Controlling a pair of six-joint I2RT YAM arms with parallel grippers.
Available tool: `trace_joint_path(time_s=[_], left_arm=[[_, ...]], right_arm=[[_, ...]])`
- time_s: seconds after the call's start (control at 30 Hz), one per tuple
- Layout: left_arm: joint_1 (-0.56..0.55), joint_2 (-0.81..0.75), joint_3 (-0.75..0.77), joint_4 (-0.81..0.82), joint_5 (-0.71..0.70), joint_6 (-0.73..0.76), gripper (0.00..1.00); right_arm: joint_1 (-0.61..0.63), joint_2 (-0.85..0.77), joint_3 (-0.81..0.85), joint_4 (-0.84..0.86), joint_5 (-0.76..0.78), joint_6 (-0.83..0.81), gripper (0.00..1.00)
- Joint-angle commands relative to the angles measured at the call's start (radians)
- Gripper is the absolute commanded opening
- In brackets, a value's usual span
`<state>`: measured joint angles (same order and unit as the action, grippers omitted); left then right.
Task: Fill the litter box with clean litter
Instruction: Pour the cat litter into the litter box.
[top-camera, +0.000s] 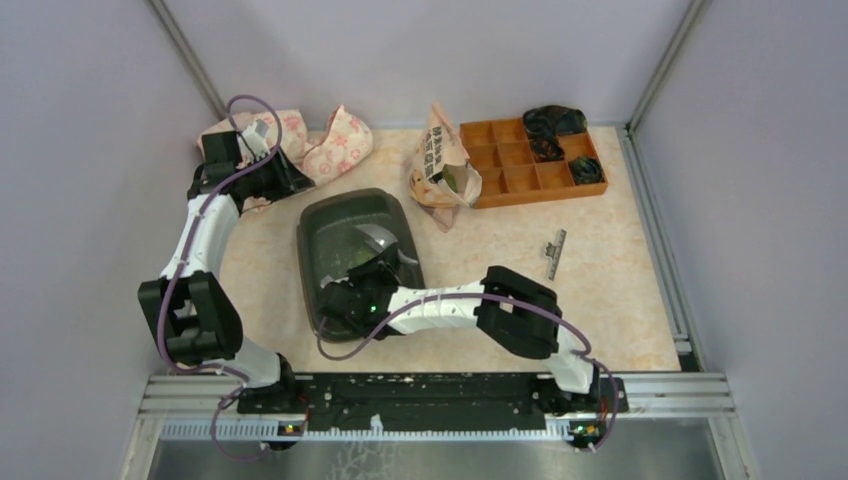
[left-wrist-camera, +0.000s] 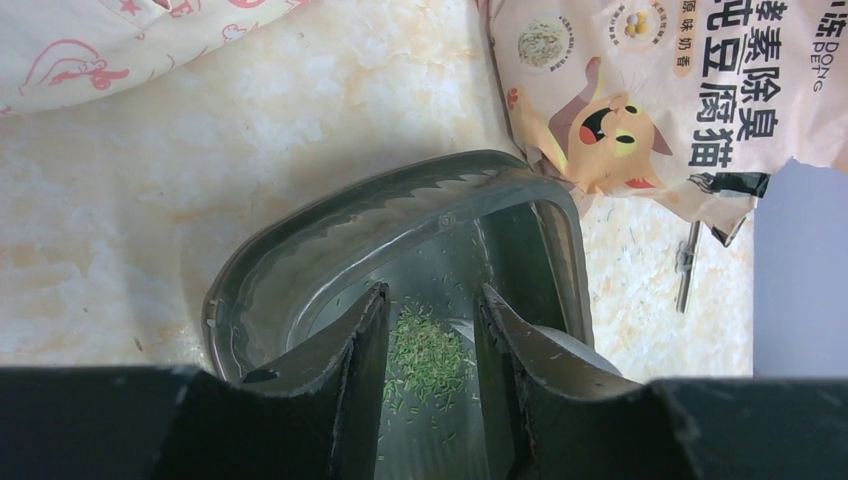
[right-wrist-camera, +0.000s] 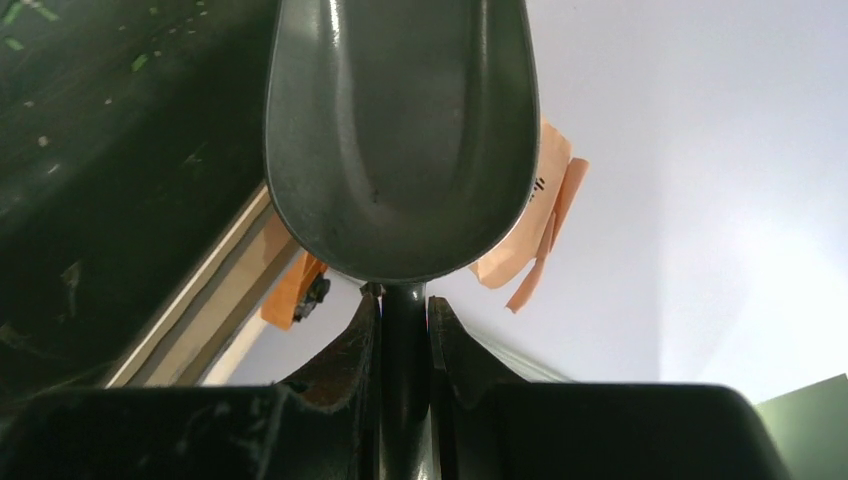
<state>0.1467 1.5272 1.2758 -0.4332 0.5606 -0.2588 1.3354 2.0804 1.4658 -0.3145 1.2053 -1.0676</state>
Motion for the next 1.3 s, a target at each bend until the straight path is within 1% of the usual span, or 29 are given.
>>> trace_joint_path(time_s=[0.0, 0.03, 0.1, 0.17, 0.37, 0.47, 0.53, 0.67, 0.83, 0.97, 1.03, 1.1, 1.2, 1.27], left_arm=[[0.006, -0.009, 0.010, 0.021, 0.024, 0.007, 0.42], [0.007, -0.008, 0.010, 0.021, 0.025, 0.009, 0.43], [0.006, -0.007, 0.011, 0.021, 0.026, 0.009, 0.43], [0.005, -0.007, 0.013, 0.022, 0.027, 0.009, 0.42], [0.007, -0.005, 0.015, 0.028, 0.038, 0.001, 0.42], [0.007, -0.006, 0.015, 0.032, 0.040, -0.001, 0.42], [0.006, -0.004, 0.018, 0.031, 0.041, 0.000, 0.42], [0.006, -0.002, 0.020, 0.032, 0.047, -0.005, 0.42], [0.005, -0.001, 0.024, 0.034, 0.065, -0.013, 0.42], [-0.013, -0.013, 0.041, 0.044, 0.078, -0.014, 0.42], [-0.034, -0.011, 0.066, 0.030, 0.063, -0.008, 0.42], [-0.061, -0.002, 0.099, 0.009, 0.044, 0.000, 0.42], [-0.109, 0.013, 0.137, -0.007, 0.013, 0.001, 0.41], [-0.172, 0.028, 0.165, -0.022, -0.021, 0.005, 0.42]], right_arm=[[-0.015, -0.022, 0.070, 0.011, 0.044, 0.048, 0.00], [-0.018, -0.026, 0.105, -0.029, 0.024, 0.106, 0.00], [-0.021, -0.030, 0.189, -0.207, -0.029, 0.259, 0.00], [-0.021, -0.050, 0.236, -0.307, -0.090, 0.364, 0.00], [-0.020, -0.114, 0.313, -0.547, -0.300, 0.578, 0.00], [-0.020, -0.137, 0.325, -0.626, -0.372, 0.626, 0.00], [-0.021, -0.153, 0.314, -0.647, -0.374, 0.636, 0.00], [-0.021, -0.176, 0.351, -0.710, -0.438, 0.683, 0.00], [-0.028, -0.158, 0.359, -0.711, -0.370, 0.714, 0.00], [-0.068, -0.158, 0.496, -0.759, -0.457, 0.855, 0.00], [-0.104, -0.210, 0.525, -0.734, -0.508, 0.903, 0.00], [-0.141, -0.282, 0.518, -0.703, -0.526, 0.940, 0.00], [-0.209, -0.371, 0.496, -0.723, -0.510, 1.013, 0.00], [-0.262, -0.439, 0.464, -0.752, -0.509, 1.072, 0.00]])
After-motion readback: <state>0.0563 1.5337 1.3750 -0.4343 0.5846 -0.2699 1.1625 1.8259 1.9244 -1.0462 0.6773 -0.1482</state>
